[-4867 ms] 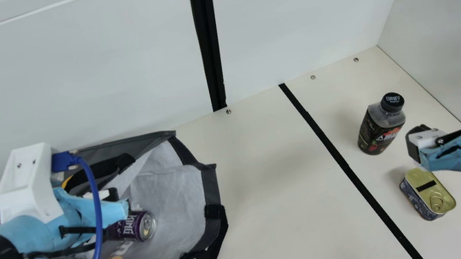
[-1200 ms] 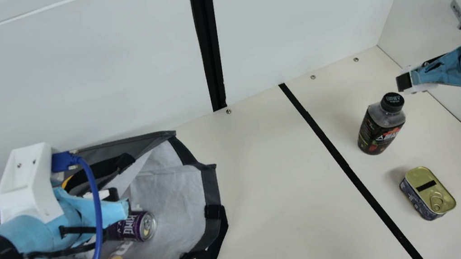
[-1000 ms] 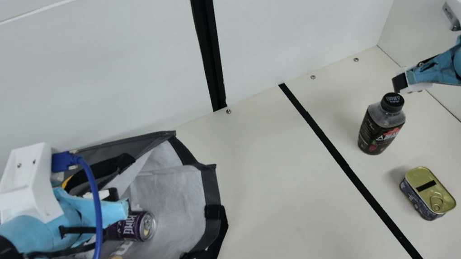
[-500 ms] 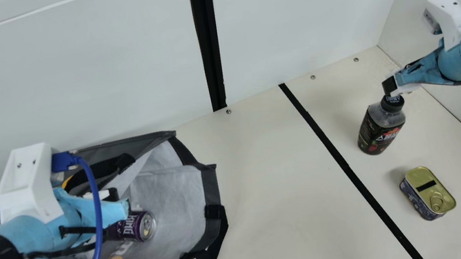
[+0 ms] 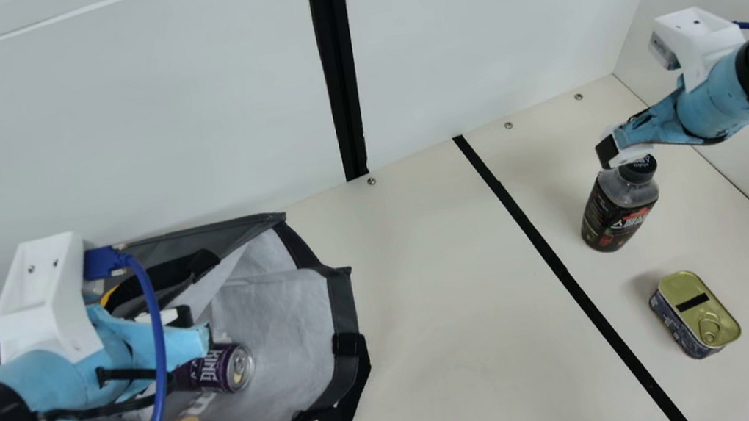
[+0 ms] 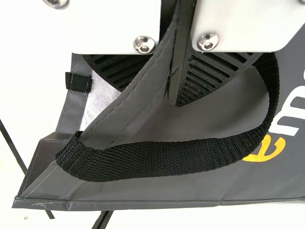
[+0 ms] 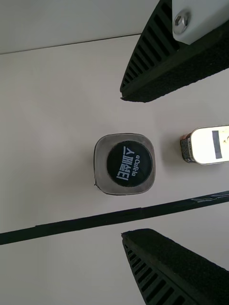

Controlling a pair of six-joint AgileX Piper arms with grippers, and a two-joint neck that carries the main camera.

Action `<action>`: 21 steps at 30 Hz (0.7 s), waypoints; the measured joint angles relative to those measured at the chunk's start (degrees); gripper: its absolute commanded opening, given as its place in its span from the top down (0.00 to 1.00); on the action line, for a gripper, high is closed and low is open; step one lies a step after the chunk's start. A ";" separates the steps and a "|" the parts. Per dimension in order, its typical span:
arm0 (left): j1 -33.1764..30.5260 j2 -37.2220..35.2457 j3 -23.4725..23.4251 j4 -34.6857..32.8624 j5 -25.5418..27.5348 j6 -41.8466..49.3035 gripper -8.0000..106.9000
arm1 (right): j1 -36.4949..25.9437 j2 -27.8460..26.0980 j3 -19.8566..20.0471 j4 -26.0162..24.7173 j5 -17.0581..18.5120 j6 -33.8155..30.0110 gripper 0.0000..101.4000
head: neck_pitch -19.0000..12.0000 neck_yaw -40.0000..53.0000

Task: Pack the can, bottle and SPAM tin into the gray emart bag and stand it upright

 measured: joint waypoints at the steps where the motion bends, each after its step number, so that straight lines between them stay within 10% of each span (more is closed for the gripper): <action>1: 0.00 0.00 0.00 0.00 0.00 0.00 1.00 | 0.27 0.27 0.00 -0.10 0.00 0.07 0.06 | 0.00 -0.09; 21: 0.00 0.00 0.00 0.00 0.00 0.00 1.00 | 2.04 3.39 0.28 -1.38 0.05 0.44 0.06 | 0.00 -0.09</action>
